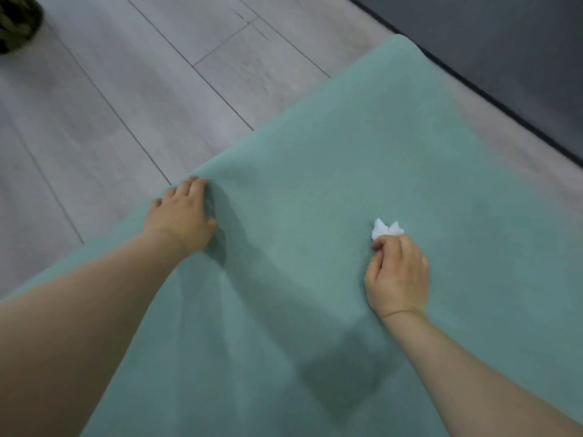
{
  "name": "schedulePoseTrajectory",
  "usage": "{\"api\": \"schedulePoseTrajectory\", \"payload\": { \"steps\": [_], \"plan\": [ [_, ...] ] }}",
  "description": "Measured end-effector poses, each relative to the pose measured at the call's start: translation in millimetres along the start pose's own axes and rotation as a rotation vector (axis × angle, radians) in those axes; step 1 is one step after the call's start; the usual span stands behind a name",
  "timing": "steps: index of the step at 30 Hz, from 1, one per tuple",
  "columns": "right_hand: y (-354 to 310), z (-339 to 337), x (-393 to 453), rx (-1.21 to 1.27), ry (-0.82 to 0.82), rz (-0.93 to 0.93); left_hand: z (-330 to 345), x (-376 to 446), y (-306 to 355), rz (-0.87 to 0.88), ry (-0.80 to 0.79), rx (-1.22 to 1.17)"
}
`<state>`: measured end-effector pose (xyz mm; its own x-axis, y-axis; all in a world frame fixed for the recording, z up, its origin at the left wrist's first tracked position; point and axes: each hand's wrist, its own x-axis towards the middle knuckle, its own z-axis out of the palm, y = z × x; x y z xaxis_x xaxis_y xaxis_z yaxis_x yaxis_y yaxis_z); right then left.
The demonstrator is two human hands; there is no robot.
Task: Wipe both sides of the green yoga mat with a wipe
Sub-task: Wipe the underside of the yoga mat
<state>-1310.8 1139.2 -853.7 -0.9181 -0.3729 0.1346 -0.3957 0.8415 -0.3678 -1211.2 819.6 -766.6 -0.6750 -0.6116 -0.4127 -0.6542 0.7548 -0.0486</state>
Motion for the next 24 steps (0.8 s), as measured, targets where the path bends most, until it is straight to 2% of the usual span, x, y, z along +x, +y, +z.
{"api": "schedulePoseTrajectory", "payload": {
  "steps": [3, 5, 8, 10, 13, 17, 20, 24],
  "plan": [
    [-3, 0, 0, -0.019, -0.008, 0.008, 2, -14, -28, -0.29, 0.017, -0.1],
    [-2, 1, -1, -0.022, 0.004, 0.006, 9, -20, -45, -0.355, 0.005, -0.092],
    [-2, 1, -1, 0.007, 0.023, -0.009, 6, -20, -61, -0.238, 0.024, -0.018],
    [1, 1, -1, 0.029, 0.04, -0.007, -9, -16, -67, -0.166, -0.054, -0.056],
    [1, 3, 0, 0.071, 0.068, 0.011, -44, -17, -74, -0.024, -0.194, 0.02],
    [1, 0, 6, 0.147, 0.047, 0.075, -70, -48, -69, 0.162, -0.235, -0.082],
    [-4, -17, 0, 0.435, -0.046, 0.29, -55, -77, -64, 0.254, -0.256, -0.176],
    [-38, -60, -57, 0.879, -0.041, 0.529, -32, -107, -51, 0.364, -0.232, -0.079]
  ]
}}
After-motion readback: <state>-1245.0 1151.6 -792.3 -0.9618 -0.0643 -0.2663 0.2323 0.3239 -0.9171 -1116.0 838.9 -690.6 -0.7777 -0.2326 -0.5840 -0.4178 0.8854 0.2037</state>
